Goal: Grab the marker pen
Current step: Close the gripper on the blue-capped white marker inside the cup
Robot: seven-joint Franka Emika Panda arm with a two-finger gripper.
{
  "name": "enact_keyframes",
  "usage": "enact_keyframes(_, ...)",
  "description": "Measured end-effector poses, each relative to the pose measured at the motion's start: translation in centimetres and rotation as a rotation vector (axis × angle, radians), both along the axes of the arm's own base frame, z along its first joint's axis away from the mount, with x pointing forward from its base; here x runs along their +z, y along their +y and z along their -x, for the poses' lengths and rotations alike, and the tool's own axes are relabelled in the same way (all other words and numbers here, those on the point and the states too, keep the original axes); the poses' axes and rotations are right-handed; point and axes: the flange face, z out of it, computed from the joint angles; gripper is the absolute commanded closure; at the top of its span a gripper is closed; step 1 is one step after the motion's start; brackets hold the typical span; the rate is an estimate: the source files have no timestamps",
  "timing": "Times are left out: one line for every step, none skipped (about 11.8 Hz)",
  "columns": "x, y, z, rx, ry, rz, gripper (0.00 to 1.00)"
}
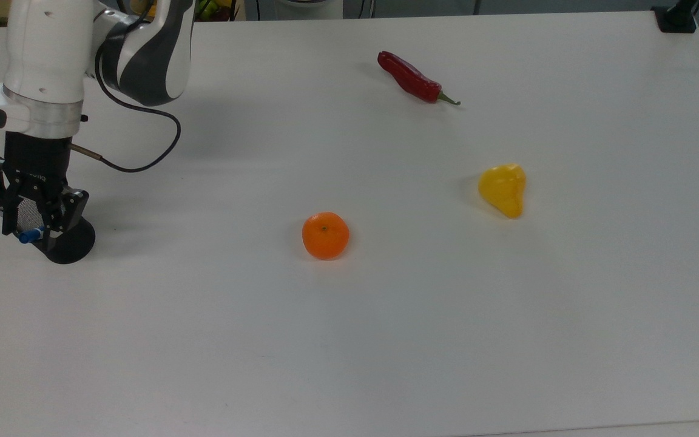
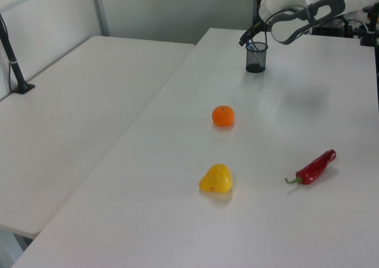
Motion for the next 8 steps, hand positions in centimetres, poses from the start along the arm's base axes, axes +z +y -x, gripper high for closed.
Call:
enact_keyframes(-0.18,0.18,-0.15,0.003,-0.002,0.001,0.57)
enact_keyframes(-0.34,0.3,-0.25,0.007,-0.009,0.004,0.74)
enact_keyframes(-0.52,0.38,-0.34,0.009,-0.017,0.007,0.9)
enact_keyframes(-0.64,0.49,-0.41,0.012,-0.023,0.009,1.0)
enact_keyframes(-0.66,0.55,-0.45,0.013,-0.025,0.01,1.0)
enact_keyframes(-0.57,0.53,-0.47,0.013,-0.028,0.011,1.0)
enact_keyframes(-0.49,0.52,-0.5,0.013,-0.029,0.012,1.0)
enact_keyframes(-0.42,0.49,-0.51,0.013,-0.03,0.012,1.0)
